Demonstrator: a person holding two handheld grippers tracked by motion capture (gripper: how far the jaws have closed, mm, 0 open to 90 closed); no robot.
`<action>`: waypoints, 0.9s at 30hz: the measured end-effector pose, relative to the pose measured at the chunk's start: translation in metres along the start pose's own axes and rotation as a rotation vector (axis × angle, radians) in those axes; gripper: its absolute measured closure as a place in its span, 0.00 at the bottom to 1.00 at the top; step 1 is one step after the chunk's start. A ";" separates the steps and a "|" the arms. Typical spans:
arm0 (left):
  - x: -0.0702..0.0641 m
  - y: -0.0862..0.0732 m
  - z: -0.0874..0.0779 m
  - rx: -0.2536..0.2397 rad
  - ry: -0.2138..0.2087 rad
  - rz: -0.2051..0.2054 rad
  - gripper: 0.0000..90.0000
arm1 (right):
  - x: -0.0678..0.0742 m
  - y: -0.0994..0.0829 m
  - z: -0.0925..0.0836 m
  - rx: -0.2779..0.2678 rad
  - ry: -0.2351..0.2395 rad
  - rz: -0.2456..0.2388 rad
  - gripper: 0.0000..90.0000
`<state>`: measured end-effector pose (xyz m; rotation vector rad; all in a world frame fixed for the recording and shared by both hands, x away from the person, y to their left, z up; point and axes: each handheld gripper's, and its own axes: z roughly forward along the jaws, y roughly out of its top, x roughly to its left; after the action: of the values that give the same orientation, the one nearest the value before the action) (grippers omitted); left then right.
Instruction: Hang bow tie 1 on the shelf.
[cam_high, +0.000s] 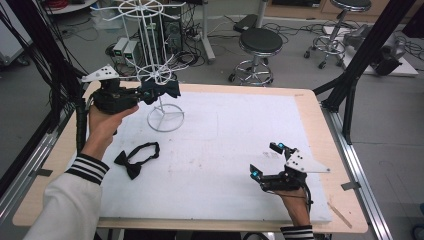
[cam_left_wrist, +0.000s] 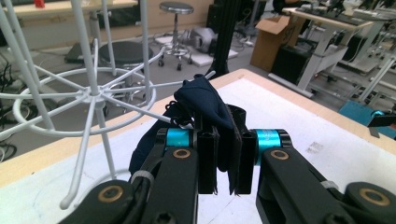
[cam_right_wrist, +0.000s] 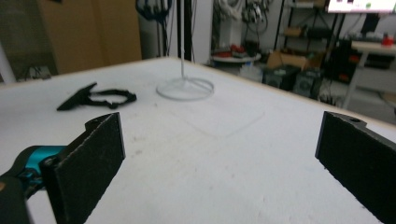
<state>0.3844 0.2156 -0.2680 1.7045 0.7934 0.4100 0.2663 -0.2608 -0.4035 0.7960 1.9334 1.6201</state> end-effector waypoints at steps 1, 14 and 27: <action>0.000 0.001 0.000 0.007 0.004 -0.002 0.93 | 0.001 0.000 0.001 0.006 0.000 -0.007 0.01; 0.006 0.005 0.009 0.042 0.049 -0.037 0.92 | 0.001 0.000 0.000 -0.019 -0.019 -0.002 0.01; 0.006 0.005 0.008 0.041 0.067 -0.033 0.80 | 0.004 0.000 -0.008 -0.004 -0.016 0.013 0.01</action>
<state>0.3952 0.2129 -0.2661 1.7207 0.8832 0.4327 0.2579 -0.2641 -0.4015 0.8189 1.9173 1.6192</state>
